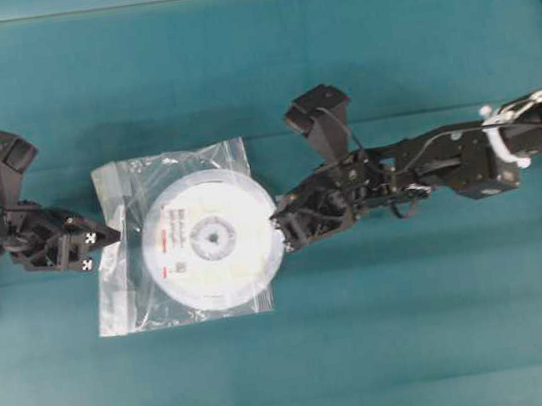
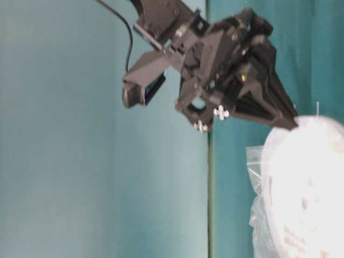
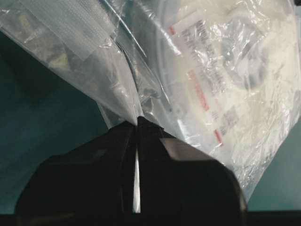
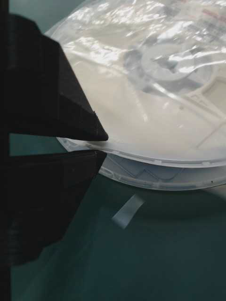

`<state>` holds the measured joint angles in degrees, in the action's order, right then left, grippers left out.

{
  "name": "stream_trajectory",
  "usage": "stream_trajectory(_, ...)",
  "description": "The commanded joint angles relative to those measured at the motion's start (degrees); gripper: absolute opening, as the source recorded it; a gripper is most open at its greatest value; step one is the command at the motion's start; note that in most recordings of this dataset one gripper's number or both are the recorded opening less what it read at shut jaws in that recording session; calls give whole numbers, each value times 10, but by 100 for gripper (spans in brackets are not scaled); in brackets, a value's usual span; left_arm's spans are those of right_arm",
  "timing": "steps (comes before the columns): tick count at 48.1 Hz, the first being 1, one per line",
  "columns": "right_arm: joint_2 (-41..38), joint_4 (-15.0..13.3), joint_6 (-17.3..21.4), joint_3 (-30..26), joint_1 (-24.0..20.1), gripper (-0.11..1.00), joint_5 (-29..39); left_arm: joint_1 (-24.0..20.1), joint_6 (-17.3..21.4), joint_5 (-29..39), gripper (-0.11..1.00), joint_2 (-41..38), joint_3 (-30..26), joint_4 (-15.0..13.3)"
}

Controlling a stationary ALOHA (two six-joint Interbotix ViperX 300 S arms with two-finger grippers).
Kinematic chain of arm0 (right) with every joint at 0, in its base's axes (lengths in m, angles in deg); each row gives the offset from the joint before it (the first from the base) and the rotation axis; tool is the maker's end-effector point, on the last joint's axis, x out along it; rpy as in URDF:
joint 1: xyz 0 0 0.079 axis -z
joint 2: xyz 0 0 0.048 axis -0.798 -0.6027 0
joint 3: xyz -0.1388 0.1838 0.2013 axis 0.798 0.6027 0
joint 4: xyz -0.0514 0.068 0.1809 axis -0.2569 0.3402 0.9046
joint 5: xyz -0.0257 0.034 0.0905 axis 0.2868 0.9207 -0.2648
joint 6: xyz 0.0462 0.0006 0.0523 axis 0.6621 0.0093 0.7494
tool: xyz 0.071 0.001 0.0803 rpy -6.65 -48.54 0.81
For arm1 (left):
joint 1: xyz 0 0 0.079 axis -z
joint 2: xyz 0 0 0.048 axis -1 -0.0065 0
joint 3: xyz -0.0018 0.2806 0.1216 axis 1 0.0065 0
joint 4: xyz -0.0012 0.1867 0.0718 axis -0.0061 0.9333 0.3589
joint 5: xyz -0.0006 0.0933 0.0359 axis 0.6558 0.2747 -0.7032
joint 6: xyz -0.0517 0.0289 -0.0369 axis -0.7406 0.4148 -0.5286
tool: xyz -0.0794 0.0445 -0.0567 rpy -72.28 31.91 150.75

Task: Take out the reel from the clear zip bag.
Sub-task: 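Pull the reel rightward out of the bag while the left gripper holds the bag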

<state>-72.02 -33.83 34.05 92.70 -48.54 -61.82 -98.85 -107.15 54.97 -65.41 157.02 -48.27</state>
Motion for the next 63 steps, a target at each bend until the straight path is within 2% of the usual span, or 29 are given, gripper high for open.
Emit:
stream_trajectory(1, 25, 0, 4, 14, -3, 12, -4, 1, 2, -4, -1, -2, -11, 2)
stream_trajectory(24, 96, 1, 6, 109, -1, 12, -8, 2, 27, -3, -1, -23, -32, 2)
stream_trajectory(45, 144, 0, 8, 156, 5, 12, -5, 2, 27, -3, -1, -27, -33, 2)
stream_trajectory(50, 156, 1, 13, 171, 8, 7, -5, 1, 27, -3, -1, -27, -33, 2)
stream_trajectory(63, 191, 1, 26, 213, 13, 7, -5, 1, 27, 5, -1, -27, -33, 2)
